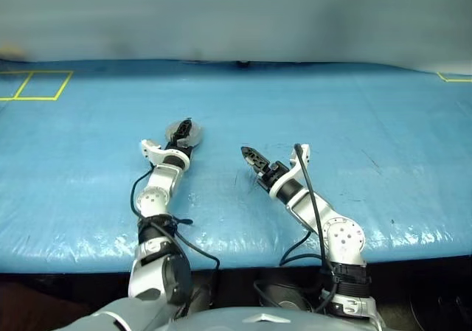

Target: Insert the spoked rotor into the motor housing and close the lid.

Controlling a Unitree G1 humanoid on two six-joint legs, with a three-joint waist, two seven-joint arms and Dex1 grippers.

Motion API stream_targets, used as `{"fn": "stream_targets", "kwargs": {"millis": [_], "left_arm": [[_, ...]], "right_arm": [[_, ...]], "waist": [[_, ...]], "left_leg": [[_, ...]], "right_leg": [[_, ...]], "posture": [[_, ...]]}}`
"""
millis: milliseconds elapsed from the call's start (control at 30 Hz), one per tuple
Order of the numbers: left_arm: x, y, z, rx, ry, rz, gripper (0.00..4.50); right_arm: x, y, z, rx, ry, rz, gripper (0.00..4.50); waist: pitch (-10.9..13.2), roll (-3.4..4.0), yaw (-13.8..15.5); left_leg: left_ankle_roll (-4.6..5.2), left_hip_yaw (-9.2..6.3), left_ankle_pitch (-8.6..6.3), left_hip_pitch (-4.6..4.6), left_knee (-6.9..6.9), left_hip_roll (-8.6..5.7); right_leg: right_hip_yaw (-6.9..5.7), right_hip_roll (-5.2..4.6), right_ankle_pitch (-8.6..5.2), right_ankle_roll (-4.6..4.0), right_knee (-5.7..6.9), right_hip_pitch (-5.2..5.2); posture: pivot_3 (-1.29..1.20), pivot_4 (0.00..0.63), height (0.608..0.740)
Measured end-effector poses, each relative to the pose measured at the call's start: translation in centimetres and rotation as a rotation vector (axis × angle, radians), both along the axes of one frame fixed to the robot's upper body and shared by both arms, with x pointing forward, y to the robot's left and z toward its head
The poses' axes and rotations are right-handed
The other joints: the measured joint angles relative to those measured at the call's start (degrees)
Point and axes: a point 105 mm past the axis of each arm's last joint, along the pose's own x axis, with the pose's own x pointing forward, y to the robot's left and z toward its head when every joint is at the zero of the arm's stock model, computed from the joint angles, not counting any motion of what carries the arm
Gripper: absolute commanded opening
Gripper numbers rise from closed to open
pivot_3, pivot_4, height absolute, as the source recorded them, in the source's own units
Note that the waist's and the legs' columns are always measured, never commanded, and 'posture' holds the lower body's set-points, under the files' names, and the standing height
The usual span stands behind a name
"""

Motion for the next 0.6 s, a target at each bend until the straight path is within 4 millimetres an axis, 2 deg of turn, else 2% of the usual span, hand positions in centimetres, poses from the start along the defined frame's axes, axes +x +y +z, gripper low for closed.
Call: {"fn": "stream_targets", "kwargs": {"millis": [200, 300, 600], "left_arm": [[-1.9, 1.8, -0.1, 0.045, 0.040, 0.009, 4.48], [-2.3, 2.2, 0.2, 0.043, 0.042, 0.008, 4.48], [-3.0, 1.3, 1.4, 0.063, 0.020, -0.048, 4.48]], "right_arm": [[0.0, 0.1, -0.1, -0.005, 0.002, 0.001, 3.90], [-0.1, 0.3, -0.1, -0.006, 0.001, 0.008, 3.90], [-0.1, 0.3, -0.1, -0.008, 0.001, 0.011, 3.90]], "waist": [[0.00, 0.00, 0.34], [0.01, -0.01, 0.75], [0.01, -0.01, 0.84]], "left_leg": [[-0.14, 0.01, -0.05, -0.01, 0.04, 0.01], [-0.16, 0.00, -0.05, -0.02, 0.05, 0.01], [-0.17, 0.00, -0.06, -0.04, 0.04, 0.01]], "right_leg": [[-0.02, 0.04, 0.00, 0.00, -0.01, 0.01], [-0.07, 0.05, 0.00, 0.00, -0.02, 0.01], [-0.04, 0.03, 0.00, 0.00, -0.06, 0.00]], "posture": [[0.00, 0.150, 0.740], [0.00, 0.150, 0.740], [0.00, 0.150, 0.740]]}}
